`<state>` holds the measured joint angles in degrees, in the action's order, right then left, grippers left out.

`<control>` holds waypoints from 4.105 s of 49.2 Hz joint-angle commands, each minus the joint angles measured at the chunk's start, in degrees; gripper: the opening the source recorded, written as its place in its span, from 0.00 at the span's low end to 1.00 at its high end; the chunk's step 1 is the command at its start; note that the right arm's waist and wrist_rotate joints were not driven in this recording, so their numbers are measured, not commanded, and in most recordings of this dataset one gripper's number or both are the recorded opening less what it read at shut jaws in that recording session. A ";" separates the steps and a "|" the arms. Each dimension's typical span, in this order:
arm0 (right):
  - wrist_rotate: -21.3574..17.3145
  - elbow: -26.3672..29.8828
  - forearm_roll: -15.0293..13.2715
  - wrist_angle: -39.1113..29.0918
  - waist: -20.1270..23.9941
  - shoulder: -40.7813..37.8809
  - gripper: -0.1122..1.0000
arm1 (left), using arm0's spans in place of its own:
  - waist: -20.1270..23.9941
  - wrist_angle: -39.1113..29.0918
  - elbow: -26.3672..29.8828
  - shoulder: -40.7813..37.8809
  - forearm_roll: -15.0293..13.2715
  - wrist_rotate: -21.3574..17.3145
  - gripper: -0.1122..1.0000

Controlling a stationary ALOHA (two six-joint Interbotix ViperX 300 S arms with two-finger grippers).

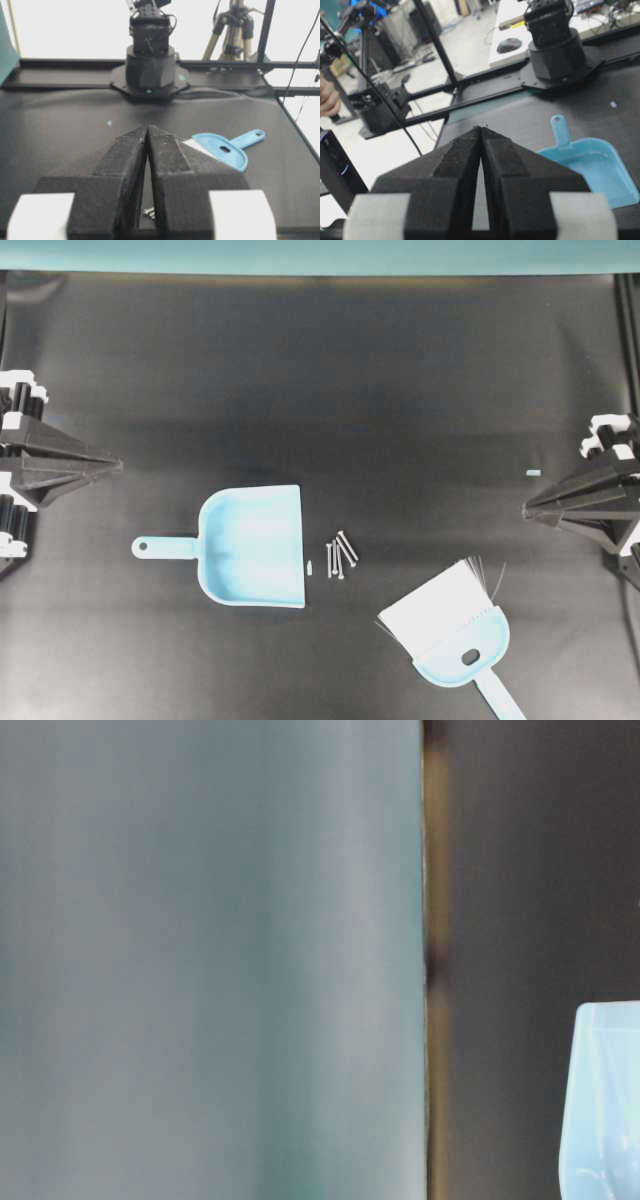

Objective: Hold the dustpan with the left arm, while a human hand uses a hand brush to gather screws into the dustpan.
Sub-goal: 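Move the left gripper to the light-blue dustpan handle and grasp it, then hold the dustpan handle with the left gripper, keeping the pan flat, then hold the dustpan steady with the left gripper while screws are brushed in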

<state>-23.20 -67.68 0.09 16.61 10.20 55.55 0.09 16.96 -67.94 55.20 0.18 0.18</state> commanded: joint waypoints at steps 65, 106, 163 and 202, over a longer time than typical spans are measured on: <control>0.09 -13.45 0.09 -19.86 0.00 17.75 0.10 | -3.78 -9.05 -0.44 -31.11 2.37 9.76 0.57; 0.09 -15.64 0.09 -26.10 0.00 26.63 0.10 | -3.69 8.88 1.05 -53.88 2.37 12.39 0.91; 0.00 -17.40 0.09 -26.81 0.00 28.92 0.10 | -2.46 -2.46 1.05 -38.94 2.37 10.72 0.36; 0.09 -17.40 0.09 -26.81 0.00 28.92 0.10 | -2.90 -9.32 4.83 -43.86 2.46 10.20 0.36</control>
<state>-23.20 -85.34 0.18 -10.46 10.20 84.73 -2.72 7.47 -64.34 11.69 2.46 10.55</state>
